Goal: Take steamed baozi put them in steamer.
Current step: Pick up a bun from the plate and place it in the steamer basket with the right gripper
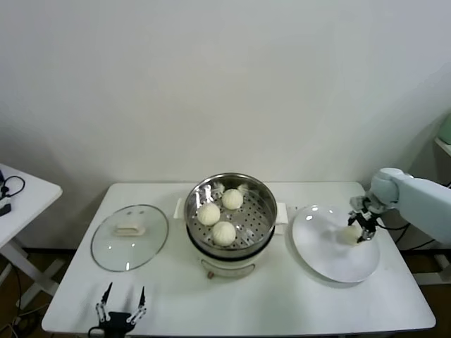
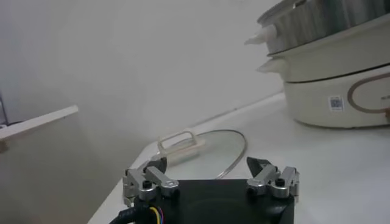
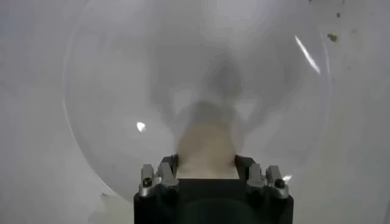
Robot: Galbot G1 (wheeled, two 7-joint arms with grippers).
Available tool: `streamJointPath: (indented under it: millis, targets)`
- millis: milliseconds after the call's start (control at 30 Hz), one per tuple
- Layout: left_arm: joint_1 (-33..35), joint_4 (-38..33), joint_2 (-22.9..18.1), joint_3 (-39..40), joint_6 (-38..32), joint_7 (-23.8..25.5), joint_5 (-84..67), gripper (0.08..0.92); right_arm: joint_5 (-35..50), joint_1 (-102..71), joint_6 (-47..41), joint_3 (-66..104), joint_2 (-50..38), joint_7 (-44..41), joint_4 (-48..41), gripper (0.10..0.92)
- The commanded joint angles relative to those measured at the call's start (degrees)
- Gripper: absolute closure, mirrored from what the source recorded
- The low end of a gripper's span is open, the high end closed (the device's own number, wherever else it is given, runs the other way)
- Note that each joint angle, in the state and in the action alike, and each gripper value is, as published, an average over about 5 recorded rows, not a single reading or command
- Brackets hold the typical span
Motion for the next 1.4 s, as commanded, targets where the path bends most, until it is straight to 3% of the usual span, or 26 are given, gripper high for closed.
streamJointPath:
  millis: [33, 267, 500, 767, 1033, 1400]
  targets:
    - [-0.35, -0.06, 0.07, 0.40, -0.10, -0.02, -0.27, 0.177, 21.52, 33.56, -8.27, -29.11, -3.38, 1.16, 24.71, 0.392]
    - [0.20, -0.72, 0.48, 0.80, -0.22, 0.03, -0.46, 0.177, 39.76, 56.80, -12.78, -36.90, 5.75, 0.32, 36.72, 0.389]
    - [0.28, -1.79, 0.85, 0.56, -0.02, 0.13, -1.46, 0.177, 47.30, 55.61, -18.85, -25.87, 12.86, 3.08, 39.62, 0.389]
    - [0.25, -2.03, 0.95, 0.15, -0.09, 0.14, -2.15, 0.177, 39.89, 38.62, -22.79, -19.18, 17.45, 9.88, 39.61, 0.387]
    - [0.09, -1.63, 1.41, -0.52, -0.06, 0.15, -2.63, 0.177, 30.39, 26.32, -23.26, -18.22, 20.23, 12.24, 32.05, 0.376]
    - [-0.56, -0.68, 1.66, -0.78, 0.00, 0.15, -3.01, 0.177, 26.27, 18.13, -22.71, -14.30, 23.51, 12.79, 23.22, 0.372]
